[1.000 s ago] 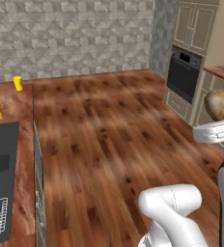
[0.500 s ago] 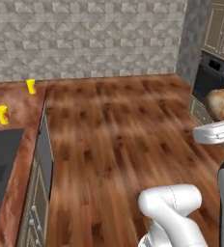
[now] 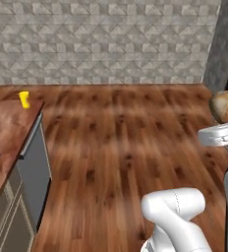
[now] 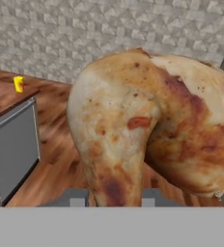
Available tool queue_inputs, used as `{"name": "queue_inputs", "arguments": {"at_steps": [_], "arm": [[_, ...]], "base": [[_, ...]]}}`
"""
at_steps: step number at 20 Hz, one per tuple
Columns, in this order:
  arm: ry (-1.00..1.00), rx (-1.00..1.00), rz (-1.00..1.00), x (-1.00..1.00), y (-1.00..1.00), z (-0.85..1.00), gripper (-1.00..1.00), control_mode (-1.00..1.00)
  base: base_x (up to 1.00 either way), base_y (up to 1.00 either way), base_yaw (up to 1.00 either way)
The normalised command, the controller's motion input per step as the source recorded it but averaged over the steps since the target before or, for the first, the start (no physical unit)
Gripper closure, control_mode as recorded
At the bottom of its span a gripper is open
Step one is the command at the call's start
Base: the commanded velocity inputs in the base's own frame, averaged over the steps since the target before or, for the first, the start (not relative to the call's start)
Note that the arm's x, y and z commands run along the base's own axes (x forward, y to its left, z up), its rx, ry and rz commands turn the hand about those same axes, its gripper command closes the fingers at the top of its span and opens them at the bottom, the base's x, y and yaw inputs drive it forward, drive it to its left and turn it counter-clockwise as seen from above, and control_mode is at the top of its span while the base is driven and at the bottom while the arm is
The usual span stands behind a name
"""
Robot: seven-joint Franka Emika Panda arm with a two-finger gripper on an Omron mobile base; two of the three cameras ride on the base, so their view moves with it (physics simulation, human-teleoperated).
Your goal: Gather the avocado and eggplant from the fridge and place them on a tray on the dining counter. Then gather the steak and chicken drumstick from the fridge and place them on the other tray.
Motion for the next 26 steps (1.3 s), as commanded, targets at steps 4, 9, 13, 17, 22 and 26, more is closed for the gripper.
{"name": "queue_inputs", "arguments": {"at_steps": [4,9,13,17,22,26], "arm": [[0.00,0.00,0.00,0.00,0.00,0.00,1.00,1.00],[0.00,0.00,0.00,0.00,0.00,0.00,1.00,1.00],[0.00,0.00,0.00,0.00,0.00,0.00,1.00,1.00],[0.00,0.00,0.00,0.00,0.00,0.00,1.00,1.00],[0.00,0.00,0.00,0.00,0.00,0.00,1.00,1.00],[0.00,0.00,0.00,0.00,0.00,0.00,1.00,1.00]], "base": [[0.97,-0.59,0.28],[1.00,-0.55,0.29],[1.00,-0.51,0.29],[1.00,-0.47,0.30],[1.00,-0.44,0.31],[1.00,-0.41,0.33]]}}
